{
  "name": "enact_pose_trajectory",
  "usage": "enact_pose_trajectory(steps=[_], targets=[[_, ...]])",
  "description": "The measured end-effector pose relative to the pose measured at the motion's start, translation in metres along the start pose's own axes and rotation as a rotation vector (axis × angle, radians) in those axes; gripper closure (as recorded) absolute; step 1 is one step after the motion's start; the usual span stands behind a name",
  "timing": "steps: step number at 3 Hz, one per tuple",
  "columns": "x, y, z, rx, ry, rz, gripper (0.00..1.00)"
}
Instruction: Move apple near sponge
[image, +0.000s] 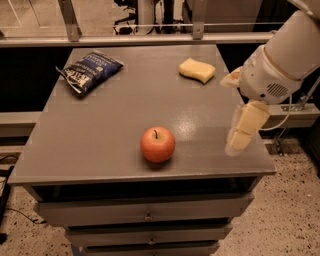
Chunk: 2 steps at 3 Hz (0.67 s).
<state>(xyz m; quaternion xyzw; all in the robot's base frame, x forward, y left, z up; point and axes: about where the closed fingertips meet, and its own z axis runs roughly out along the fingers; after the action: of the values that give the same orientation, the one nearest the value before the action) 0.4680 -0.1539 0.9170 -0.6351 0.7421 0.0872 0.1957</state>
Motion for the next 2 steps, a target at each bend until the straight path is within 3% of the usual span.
enact_pose_trajectory(steps=[1, 2], targets=[[-0.017, 0.007, 0.035, -0.112, -0.126, -0.016, 0.00], [-0.027, 0.015, 0.058, -0.178, -0.243, -0.033, 0.00]])
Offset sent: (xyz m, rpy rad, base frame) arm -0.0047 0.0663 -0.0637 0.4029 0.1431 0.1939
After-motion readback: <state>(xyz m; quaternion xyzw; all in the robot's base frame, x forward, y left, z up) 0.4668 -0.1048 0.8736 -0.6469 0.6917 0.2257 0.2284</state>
